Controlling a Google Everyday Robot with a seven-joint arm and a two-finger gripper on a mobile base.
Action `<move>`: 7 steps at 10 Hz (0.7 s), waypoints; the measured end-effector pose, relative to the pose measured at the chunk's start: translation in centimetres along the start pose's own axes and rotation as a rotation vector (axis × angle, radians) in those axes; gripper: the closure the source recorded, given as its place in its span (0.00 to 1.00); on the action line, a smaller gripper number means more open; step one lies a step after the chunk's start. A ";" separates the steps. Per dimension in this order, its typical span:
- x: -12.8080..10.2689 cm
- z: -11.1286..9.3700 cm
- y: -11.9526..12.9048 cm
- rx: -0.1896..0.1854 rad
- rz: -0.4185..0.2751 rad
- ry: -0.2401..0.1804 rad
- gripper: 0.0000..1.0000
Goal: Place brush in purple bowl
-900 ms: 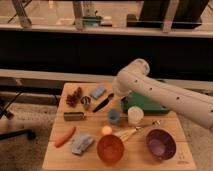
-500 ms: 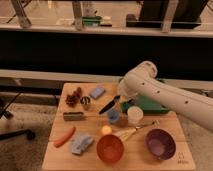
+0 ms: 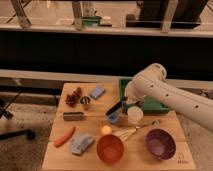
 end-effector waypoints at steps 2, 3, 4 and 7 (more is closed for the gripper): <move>1.1 -0.3 0.6 -0.001 0.013 0.010 0.82; 1.6 -0.5 1.1 -0.006 0.021 0.015 0.82; 1.9 -0.6 1.5 -0.009 0.028 0.017 0.82; 3.2 -1.0 2.8 -0.016 0.056 0.027 0.82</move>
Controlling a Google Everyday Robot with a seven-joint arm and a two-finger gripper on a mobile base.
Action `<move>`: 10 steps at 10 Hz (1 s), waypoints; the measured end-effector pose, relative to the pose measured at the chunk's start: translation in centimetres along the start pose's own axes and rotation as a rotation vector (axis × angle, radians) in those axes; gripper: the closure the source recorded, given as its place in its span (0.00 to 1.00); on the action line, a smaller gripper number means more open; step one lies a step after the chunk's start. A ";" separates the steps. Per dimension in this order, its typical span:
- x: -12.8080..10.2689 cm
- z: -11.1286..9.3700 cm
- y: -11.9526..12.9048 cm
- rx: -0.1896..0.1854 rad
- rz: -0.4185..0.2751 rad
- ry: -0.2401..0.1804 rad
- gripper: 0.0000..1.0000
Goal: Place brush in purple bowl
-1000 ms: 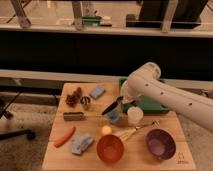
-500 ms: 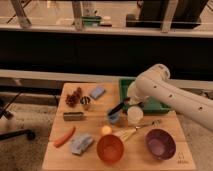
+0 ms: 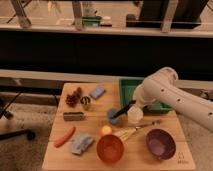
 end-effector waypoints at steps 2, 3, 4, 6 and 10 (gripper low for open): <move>0.1 -0.5 0.4 -0.001 0.015 -0.004 0.82; 1.2 -0.9 1.1 0.001 0.025 0.004 0.82; 1.9 -1.4 1.9 -0.001 0.037 0.003 0.82; 2.3 -2.1 3.0 -0.002 0.055 0.000 0.82; 3.2 -2.8 5.3 -0.013 0.080 0.001 0.82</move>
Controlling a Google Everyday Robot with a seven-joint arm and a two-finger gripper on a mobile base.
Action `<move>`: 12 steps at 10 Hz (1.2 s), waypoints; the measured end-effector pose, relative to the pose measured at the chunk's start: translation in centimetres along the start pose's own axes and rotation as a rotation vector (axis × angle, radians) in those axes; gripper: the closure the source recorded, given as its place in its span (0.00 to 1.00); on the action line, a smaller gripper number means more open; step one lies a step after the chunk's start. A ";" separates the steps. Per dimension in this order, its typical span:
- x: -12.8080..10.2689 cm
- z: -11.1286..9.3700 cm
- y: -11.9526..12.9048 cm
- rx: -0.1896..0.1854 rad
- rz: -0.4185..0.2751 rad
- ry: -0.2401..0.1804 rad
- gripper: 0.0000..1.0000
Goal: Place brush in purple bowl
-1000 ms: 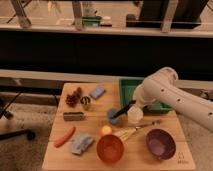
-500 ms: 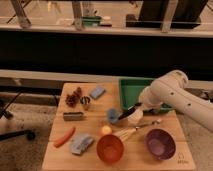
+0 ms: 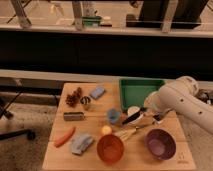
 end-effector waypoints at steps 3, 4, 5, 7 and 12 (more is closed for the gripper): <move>0.3 0.1 2.1 -0.018 0.015 -0.002 0.82; 0.2 0.1 2.6 -0.024 0.018 -0.004 0.82; 0.0 0.2 3.0 -0.030 0.017 -0.008 0.82; 0.0 0.4 4.3 -0.045 0.024 -0.011 0.82; 0.8 1.2 7.9 -0.085 0.081 -0.018 0.82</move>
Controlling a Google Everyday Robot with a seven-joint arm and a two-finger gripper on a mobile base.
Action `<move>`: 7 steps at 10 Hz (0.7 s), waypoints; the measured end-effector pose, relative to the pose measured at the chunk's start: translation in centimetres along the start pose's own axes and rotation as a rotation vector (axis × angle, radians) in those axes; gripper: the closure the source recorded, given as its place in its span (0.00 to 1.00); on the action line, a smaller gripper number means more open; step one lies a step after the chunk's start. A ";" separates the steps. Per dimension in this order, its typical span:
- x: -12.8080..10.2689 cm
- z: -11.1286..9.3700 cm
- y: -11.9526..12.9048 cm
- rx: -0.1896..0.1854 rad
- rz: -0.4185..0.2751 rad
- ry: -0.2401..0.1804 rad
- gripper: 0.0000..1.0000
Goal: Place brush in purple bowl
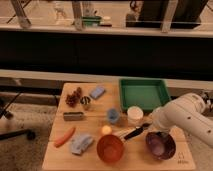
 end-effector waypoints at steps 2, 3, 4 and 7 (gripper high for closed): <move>0.7 0.4 1.0 -0.012 0.028 0.008 0.82; 1.1 0.5 1.1 -0.014 0.037 0.013 0.82; 1.5 0.8 1.3 -0.021 0.046 0.018 0.82; 1.6 1.4 1.7 -0.036 0.058 0.011 0.82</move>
